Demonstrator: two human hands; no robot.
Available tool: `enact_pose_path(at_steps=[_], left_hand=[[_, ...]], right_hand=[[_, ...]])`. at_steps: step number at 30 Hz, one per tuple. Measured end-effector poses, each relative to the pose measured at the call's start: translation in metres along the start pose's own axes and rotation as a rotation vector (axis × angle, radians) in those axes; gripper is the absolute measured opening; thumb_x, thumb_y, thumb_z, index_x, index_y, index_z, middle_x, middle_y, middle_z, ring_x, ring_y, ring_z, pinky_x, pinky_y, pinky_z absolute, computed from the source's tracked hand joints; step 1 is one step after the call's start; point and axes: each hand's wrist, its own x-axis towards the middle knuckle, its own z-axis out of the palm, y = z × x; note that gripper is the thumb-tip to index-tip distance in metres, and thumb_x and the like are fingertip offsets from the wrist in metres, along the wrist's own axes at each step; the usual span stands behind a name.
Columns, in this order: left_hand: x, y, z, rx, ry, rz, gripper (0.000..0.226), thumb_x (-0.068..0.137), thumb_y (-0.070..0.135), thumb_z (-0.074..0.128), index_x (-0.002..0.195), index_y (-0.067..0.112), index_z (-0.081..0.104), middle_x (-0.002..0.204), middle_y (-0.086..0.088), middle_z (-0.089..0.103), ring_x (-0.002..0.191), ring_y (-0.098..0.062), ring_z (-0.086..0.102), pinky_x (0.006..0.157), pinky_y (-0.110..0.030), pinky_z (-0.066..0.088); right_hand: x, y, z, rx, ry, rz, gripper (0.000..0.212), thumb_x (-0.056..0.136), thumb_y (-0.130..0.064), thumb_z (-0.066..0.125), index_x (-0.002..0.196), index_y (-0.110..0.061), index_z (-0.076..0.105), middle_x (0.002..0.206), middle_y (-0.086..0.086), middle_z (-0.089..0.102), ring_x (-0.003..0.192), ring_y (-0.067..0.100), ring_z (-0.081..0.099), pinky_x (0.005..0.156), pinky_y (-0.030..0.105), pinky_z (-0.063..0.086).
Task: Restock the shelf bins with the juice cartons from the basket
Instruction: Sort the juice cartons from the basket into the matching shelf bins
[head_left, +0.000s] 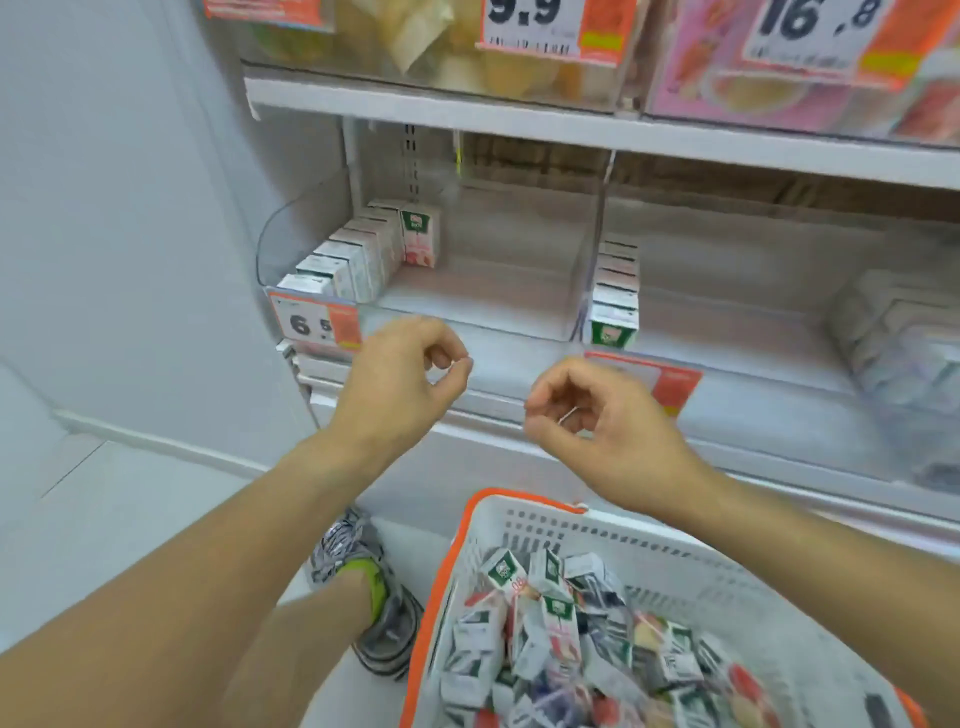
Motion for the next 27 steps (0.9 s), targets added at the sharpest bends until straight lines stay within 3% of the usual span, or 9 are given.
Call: enact_pose_path(at_steps=[4,7,10,12,15,18,21,24,27], left_hand=[[-0.064,0.027,0.060,-0.094,-0.256,-0.126,0.008,0.080,0.015,0.071,0.075,0.021,0.067,0.069,0.009,0.062,0.067,-0.002,0.053,0.065,-0.018,0.043],[-0.118,0.033,0.102,-0.139,-0.569,-0.250,0.013,0.085,0.015,0.070,0.076,0.021,0.065,0.071,0.011,0.062,0.069,0.000,0.055,0.062,-0.012,0.040],[-0.169,0.036,0.137,-0.078,-0.874,-0.306,0.005,0.091,0.020,0.065,0.086,0.020,0.065,0.084,0.007,0.062,0.076,-0.005,0.056,0.073,-0.021,0.045],[-0.194,0.035,0.150,-0.014,-1.021,-0.365,0.014,0.092,0.027,0.065,0.100,0.016,0.065,0.094,0.001,0.062,0.083,-0.014,0.057,0.073,-0.025,0.046],[-0.217,0.033,0.161,0.089,-1.185,-0.377,0.029,0.088,0.040,0.068,0.103,0.016,0.060,0.096,-0.001,0.057,0.083,-0.018,0.057,0.062,-0.022,0.041],[-0.231,0.029,0.166,0.205,-1.254,-0.325,0.054,0.081,0.049,0.072,0.120,0.017,0.053,0.112,-0.005,0.053,0.100,-0.022,0.055,0.075,-0.030,0.043],[-0.237,0.028,0.171,0.202,-1.242,-0.330,0.067,0.078,0.042,0.077,0.132,0.016,0.049,0.122,-0.009,0.054,0.117,-0.024,0.050,0.090,-0.034,0.047],[-0.230,0.028,0.172,0.181,-1.221,-0.385,0.065,0.077,0.037,0.079,0.132,0.016,0.052,0.125,-0.009,0.060,0.110,-0.024,0.058,0.088,-0.033,0.050],[-0.214,0.024,0.166,0.132,-1.176,-0.533,0.066,0.077,0.030,0.080,0.134,0.018,0.052,0.129,-0.008,0.059,0.101,-0.022,0.062,0.082,-0.030,0.051]], right_hand=[[-0.075,0.072,-0.007,0.008,-0.015,0.219,0.024,0.086,-0.008,0.072,0.081,-0.028,0.060,0.077,-0.009,0.065,0.066,0.008,0.061,0.063,0.028,0.052],[-0.118,0.125,-0.003,-0.033,-0.078,0.386,0.019,0.087,-0.008,0.071,0.084,-0.024,0.062,0.079,-0.010,0.064,0.068,0.002,0.060,0.068,0.022,0.048],[-0.151,0.165,0.009,-0.034,-0.197,0.556,0.011,0.087,-0.011,0.072,0.087,-0.020,0.065,0.082,-0.005,0.066,0.074,0.006,0.061,0.074,0.027,0.051],[-0.165,0.178,0.018,-0.052,-0.338,0.628,0.010,0.087,-0.021,0.075,0.091,-0.020,0.066,0.085,-0.005,0.066,0.078,0.010,0.063,0.075,0.027,0.053],[-0.180,0.185,0.031,-0.129,-0.632,0.718,0.033,0.085,-0.039,0.076,0.109,-0.020,0.064,0.099,-0.005,0.064,0.091,0.016,0.063,0.083,0.030,0.051],[-0.190,0.186,0.046,-0.207,-0.810,0.731,0.055,0.079,-0.049,0.079,0.122,-0.023,0.058,0.117,-0.001,0.062,0.107,0.021,0.061,0.096,0.036,0.050],[-0.197,0.187,0.060,-0.334,-0.863,0.638,0.070,0.073,-0.056,0.081,0.128,-0.023,0.054,0.126,0.000,0.058,0.114,0.023,0.056,0.090,0.031,0.045],[-0.204,0.191,0.068,-0.486,-0.869,0.492,0.075,0.070,-0.059,0.080,0.129,-0.022,0.051,0.127,0.006,0.054,0.114,0.027,0.050,0.086,0.035,0.042],[-0.206,0.195,0.067,-0.498,-0.846,0.477,0.071,0.076,-0.053,0.079,0.133,-0.023,0.050,0.127,0.006,0.055,0.115,0.028,0.051,0.087,0.036,0.042]])
